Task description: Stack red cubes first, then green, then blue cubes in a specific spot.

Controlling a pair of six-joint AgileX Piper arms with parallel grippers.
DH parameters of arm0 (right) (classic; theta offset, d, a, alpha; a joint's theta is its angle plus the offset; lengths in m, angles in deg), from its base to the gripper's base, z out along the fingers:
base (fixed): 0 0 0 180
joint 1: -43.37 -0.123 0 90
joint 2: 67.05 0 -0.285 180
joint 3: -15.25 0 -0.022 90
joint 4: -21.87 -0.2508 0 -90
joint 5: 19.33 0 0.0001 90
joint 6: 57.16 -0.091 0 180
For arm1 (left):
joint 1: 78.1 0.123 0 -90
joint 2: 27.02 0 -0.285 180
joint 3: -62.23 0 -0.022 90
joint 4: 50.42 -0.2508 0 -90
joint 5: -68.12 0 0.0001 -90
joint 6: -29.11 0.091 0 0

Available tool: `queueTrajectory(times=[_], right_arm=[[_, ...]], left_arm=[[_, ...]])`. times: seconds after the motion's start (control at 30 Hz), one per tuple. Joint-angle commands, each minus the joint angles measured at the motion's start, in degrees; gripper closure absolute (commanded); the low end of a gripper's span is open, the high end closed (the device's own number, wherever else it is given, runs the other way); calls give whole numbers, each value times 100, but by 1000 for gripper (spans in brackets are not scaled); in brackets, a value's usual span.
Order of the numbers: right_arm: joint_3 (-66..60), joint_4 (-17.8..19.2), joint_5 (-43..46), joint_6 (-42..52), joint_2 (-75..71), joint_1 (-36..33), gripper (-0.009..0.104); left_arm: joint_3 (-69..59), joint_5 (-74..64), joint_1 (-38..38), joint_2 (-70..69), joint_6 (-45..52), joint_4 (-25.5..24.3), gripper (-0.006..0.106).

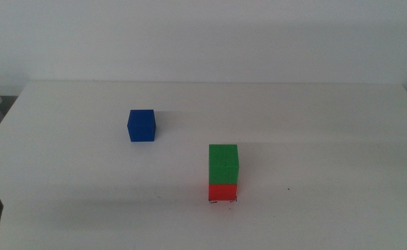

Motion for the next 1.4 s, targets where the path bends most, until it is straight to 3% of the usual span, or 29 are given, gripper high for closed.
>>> queueTrajectory(times=[0.0,0.17,0.3,0.53,0.67,0.97,1.37], right_arm=[[-6,16,57,61,-25,38,3],[-6,16,61,61,-25,38,3],[-6,16,61,61,-25,38,3],[-6,16,61,61,-25,38,3],[-6,16,61,61,-25,38,3],[-6,16,61,61,-25,38,3],[-6,16,61,61,-25,38,3]], left_arm=[[3,38,-17,-21,-62,16,7],[1875,-1084,-190,1719,-62,29,7],[3859,-2890,-190,3318,-11,526,7],[6373,-5158,-190,5637,-386,724,7],[7206,-5198,-272,6877,-424,823,7],[9207,-5929,-1059,9279,-828,417,7],[11148,-6107,-1172,11961,-1064,1468,7]])
